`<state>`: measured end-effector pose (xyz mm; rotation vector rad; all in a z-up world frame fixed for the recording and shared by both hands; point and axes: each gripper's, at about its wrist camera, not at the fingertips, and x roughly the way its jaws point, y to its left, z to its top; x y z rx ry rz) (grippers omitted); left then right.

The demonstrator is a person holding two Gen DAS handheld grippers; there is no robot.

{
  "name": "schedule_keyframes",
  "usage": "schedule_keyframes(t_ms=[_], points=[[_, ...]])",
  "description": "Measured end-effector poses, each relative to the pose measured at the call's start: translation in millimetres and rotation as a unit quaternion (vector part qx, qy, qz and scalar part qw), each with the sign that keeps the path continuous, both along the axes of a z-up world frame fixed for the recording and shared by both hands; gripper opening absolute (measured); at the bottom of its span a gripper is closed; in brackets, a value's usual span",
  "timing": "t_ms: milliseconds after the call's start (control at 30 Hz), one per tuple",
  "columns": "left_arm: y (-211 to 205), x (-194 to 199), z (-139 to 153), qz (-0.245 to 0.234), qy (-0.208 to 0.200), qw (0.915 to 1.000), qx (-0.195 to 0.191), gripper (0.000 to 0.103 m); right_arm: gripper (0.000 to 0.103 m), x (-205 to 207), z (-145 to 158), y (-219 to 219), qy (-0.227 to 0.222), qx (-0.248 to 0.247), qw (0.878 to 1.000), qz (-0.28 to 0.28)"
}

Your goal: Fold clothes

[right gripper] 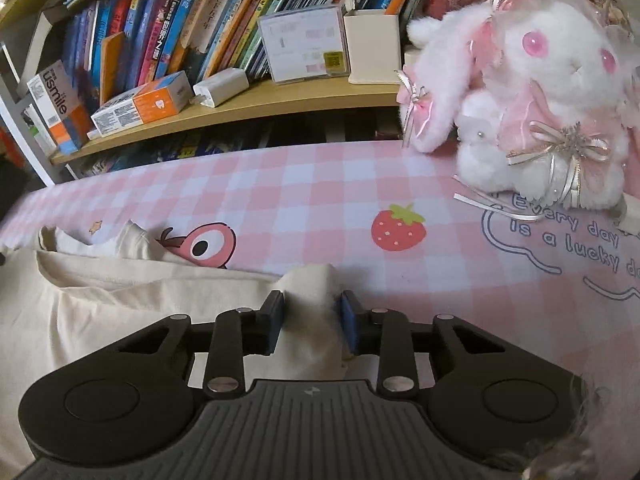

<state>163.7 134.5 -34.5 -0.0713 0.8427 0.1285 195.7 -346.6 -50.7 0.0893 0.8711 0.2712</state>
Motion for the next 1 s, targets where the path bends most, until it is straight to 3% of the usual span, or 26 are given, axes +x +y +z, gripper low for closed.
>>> schedule_keyframes(t_ms=[33, 67, 167, 300, 467, 500, 567, 667, 800, 933, 1000], points=[[0.5, -1.7, 2.3, -0.005, -0.009, 0.9999, -0.013, 0.005, 0.013, -0.1, 0.3, -0.3, 0.000, 0.005, 1.000, 0.003], [1.4, -4.6, 6.3, -0.004, -0.025, 0.9995, -0.020, 0.005, 0.005, -0.9, 1.4, -1.0, -0.001, 0.011, 1.000, 0.003], [9.6, -9.2, 12.7, 0.024, -0.062, 0.9971, -0.036, 0.005, 0.004, -13.2, 15.8, -7.0, -0.041, 0.029, 0.998, -0.023], [9.4, 8.1, -1.7, 0.038, -0.025, 0.9982, -0.039, 0.007, 0.004, -10.4, 7.7, -8.2, -0.037, 0.016, 0.998, -0.043], [7.1, 11.9, -7.1, 0.061, -0.012, 0.9979, -0.019, 0.025, 0.006, -10.0, 2.6, -5.0, -0.031, 0.002, 0.998, -0.055], [7.6, 9.2, -3.9, 0.061, -0.016, 0.9979, -0.015, 0.026, 0.010, -11.2, 3.4, -5.0, -0.033, 0.000, 0.998, -0.058], [7.7, -5.2, 6.7, 0.059, -0.035, 0.9975, -0.014, 0.026, 0.038, -13.4, 5.1, -5.0, -0.037, -0.005, 0.997, -0.064], [6.3, -31.8, 23.1, 0.055, -0.065, 0.9962, -0.020, 0.030, 0.039, -24.2, 15.3, -18.5, -0.043, 0.015, 0.996, -0.071], [-10.7, -80.6, 29.9, 0.037, -0.071, 0.9962, -0.034, 0.037, 0.042, -56.2, 24.6, -36.7, -0.033, 0.026, 0.995, -0.088], [-29.0, -126.3, 24.6, 0.006, -0.064, 0.9975, -0.030, 0.059, 0.064, -98.2, 25.1, -37.9, -0.014, 0.023, 0.996, -0.090], [-37.9, -144.4, 19.4, -0.013, -0.055, 0.9982, -0.020, 0.062, 0.073, -123.0, 22.4, -28.0, -0.001, 0.003, 0.996, -0.087]])
